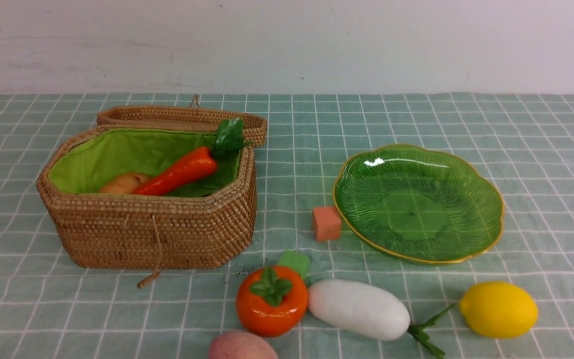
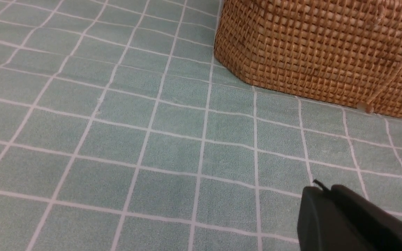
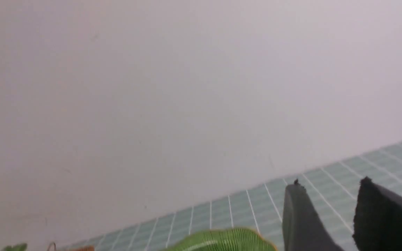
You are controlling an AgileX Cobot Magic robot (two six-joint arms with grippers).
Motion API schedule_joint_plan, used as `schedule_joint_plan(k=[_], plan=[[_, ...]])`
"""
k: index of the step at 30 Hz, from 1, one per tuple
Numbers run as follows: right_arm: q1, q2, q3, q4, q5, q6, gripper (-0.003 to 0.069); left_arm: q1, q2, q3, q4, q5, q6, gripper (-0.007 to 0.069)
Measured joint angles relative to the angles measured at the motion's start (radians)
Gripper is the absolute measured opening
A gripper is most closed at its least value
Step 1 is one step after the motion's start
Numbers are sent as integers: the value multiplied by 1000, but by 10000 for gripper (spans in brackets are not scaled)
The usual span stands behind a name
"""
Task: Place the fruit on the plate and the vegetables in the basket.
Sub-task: Grab a peach with your right arm and put it on the plate on the right
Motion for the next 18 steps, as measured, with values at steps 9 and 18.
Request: schedule_joint_plan(k=[9,18], plan=[[0,103,-442,-156,196,241,242,0,0,0,0,0,0,21],[0,548,-848,-273,743,147,242,0,0,0,0,0,0,21]])
